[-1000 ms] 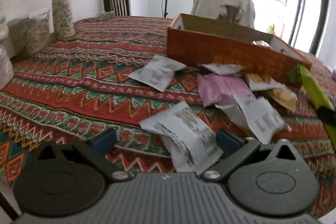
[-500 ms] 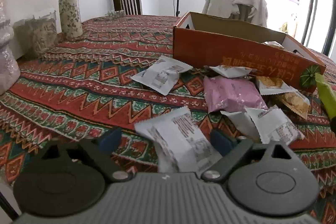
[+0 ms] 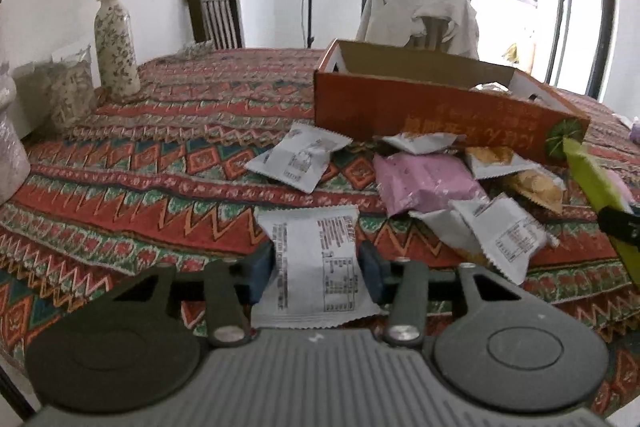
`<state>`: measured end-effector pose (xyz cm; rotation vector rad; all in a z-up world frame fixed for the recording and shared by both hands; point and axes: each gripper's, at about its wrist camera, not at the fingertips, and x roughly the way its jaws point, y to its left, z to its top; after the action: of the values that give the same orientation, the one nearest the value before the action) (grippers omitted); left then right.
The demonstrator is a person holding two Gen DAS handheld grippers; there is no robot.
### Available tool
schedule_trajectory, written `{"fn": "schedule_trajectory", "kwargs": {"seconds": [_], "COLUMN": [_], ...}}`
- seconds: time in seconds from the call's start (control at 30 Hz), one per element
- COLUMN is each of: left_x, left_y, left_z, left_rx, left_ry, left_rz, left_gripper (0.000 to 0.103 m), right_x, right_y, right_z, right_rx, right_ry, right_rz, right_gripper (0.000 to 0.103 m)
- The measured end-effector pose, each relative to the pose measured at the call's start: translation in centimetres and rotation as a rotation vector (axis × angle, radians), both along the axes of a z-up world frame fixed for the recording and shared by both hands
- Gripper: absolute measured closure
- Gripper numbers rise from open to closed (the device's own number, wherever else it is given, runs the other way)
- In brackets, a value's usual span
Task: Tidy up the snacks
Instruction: 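Grasp a white wrapped packet with the left tool while the right holds the bar, then carry the white packet and white-green bar into the box and open both tools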
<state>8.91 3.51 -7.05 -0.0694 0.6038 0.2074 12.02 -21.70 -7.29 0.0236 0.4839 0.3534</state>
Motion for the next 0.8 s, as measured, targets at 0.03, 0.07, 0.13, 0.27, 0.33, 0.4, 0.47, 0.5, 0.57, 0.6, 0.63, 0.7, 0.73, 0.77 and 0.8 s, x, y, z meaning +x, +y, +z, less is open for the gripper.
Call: {"fn": "schedule_trajectory", "kwargs": {"seconds": [0.03, 0.07, 0.13, 0.27, 0.33, 0.4, 0.47, 0.5, 0.57, 0.6, 0.63, 0.7, 0.73, 0.77, 0.8], "left_x": [0.0, 0.0, 0.0, 0.1, 0.3, 0.7, 1.3, 1.7, 2.5, 3.1, 3.7, 5.0, 5.7, 6.2, 7.0], "left_y": [0.0, 0.0, 0.0, 0.1, 0.1, 0.0, -0.2, -0.3, -0.3, -0.3, -0.4, -0.6, -0.7, -0.7, -0.9], "left_z": [0.1, 0.3, 0.5, 1.6, 2.5, 3.3, 4.2, 4.6, 5.4, 5.9, 6.2, 7.0, 7.3, 7.6, 7.9], "left_rx": [0.001, 0.002, -0.002, -0.002, 0.002, 0.003, 0.006, 0.003, -0.008, -0.013, -0.016, -0.030, -0.037, -0.040, -0.041], "left_ry": [-0.007, -0.013, -0.023, -0.060, -0.087, -0.111, -0.135, -0.143, -0.157, -0.164, -0.169, -0.175, -0.177, -0.180, -0.185], "left_rz": [-0.005, -0.010, -0.019, -0.039, -0.040, -0.052, -0.067, -0.073, -0.086, -0.093, -0.100, -0.118, -0.126, -0.132, -0.137], "left_gripper": [0.056, 0.056, 0.056, 0.056, 0.056, 0.056, 0.056, 0.056, 0.056, 0.056, 0.056, 0.056, 0.056, 0.056, 0.056], "right_x": [0.0, 0.0, 0.1, 0.2, 0.4, 0.7, 1.1, 1.4, 2.0, 2.3, 2.7, 3.6, 4.2, 4.7, 5.3], "right_y": [0.0, 0.0, 0.0, 0.0, 0.0, 0.1, 0.1, 0.1, 0.1, 0.1, 0.2, 0.2, 0.3, 0.4, 0.4], "right_z": [0.0, 0.0, 0.0, 0.4, 0.7, 1.1, 1.5, 1.8, 2.4, 2.7, 3.0, 3.6, 4.0, 4.3, 4.6], "right_rx": [-0.001, -0.003, -0.005, -0.008, -0.013, -0.016, -0.019, -0.021, -0.021, -0.023, -0.025, -0.027, -0.029, -0.031, -0.034], "right_ry": [0.000, 0.000, -0.001, -0.012, -0.022, -0.033, -0.047, -0.056, -0.073, -0.082, -0.090, -0.105, -0.113, -0.122, -0.130], "right_rz": [0.000, -0.001, -0.003, -0.009, -0.014, -0.018, -0.024, -0.028, -0.036, -0.040, -0.044, -0.052, -0.057, -0.063, -0.069], "right_gripper": [0.066, 0.066, 0.066, 0.066, 0.066, 0.066, 0.066, 0.066, 0.066, 0.066, 0.066, 0.066, 0.066, 0.066, 0.066]}}
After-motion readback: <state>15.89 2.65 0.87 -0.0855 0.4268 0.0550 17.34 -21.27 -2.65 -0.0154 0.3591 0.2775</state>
